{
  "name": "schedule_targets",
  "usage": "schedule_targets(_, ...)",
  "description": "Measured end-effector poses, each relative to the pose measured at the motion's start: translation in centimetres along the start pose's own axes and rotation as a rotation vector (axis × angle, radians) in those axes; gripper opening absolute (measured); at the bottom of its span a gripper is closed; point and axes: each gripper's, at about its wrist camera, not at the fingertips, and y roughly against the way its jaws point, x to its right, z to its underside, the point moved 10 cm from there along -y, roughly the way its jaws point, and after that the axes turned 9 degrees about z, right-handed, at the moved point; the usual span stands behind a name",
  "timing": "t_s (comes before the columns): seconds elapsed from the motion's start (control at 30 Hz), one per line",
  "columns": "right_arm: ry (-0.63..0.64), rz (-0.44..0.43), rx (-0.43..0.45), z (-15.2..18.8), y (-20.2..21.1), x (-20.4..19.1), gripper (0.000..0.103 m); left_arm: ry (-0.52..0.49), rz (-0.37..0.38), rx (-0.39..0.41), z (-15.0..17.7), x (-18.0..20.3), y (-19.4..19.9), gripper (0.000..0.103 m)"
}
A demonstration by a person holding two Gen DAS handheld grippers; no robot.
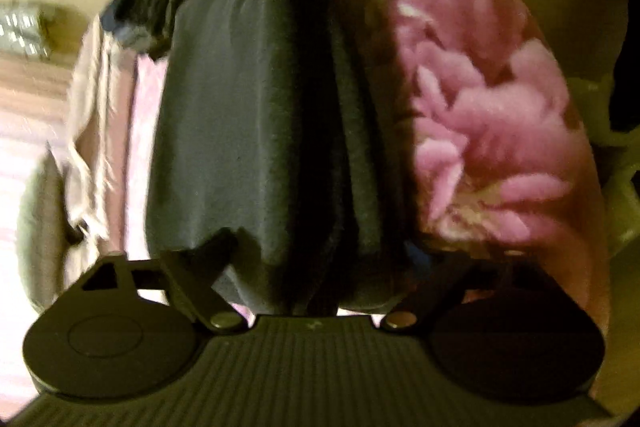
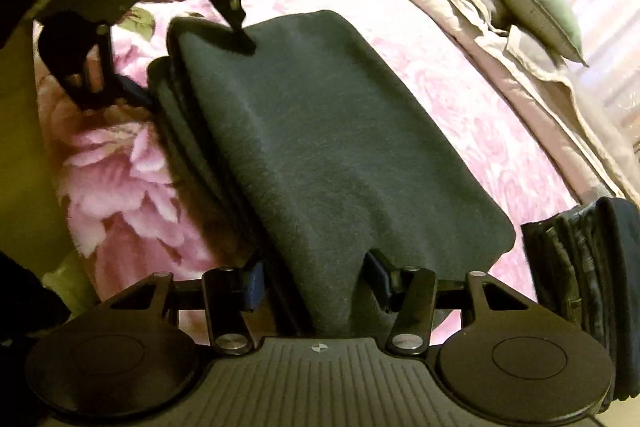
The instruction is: Fold clothes
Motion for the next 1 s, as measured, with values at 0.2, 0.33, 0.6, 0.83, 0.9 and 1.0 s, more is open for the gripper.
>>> schedule_targets(0.2,0.118,0.043,0.062,0.5,0.5,-2.0,0.097,0.25,0.112,0.059,-0.1,-3.2,1.2,0.048)
schedule_targets(0.33,0.215,0.071,0.088,0.7,-0.7,-3.0,0.097,0.456,0.218,0.115,0.4,-6.1,1.9,0.047)
schedule_targets(0.6,0.181,0.079,0.009,0.8,-1.8,-0.3,0.039,0.295,0.14,0.06,-1.0,-4.8,2.6,0.059)
schedule_targets(0.83,0.144,0.075,0.024,-0.1,-0.2,0.6,0.038,0.15,0.057,-0.031,-1.8,-1.9,1.1,0.049)
schedule_targets(0.9,0.166,0.085,0.039,0.2,-0.2,0.1,0.04,0.169,0.058,-0.037,-1.8,-2.1,0.9,0.042)
schedule_targets(1.0,0.243,0.12,0.062,1.2,-0.6,-1.3,0.065,0.227,0.084,-0.011,-1.5,-2.8,1.2,0.036)
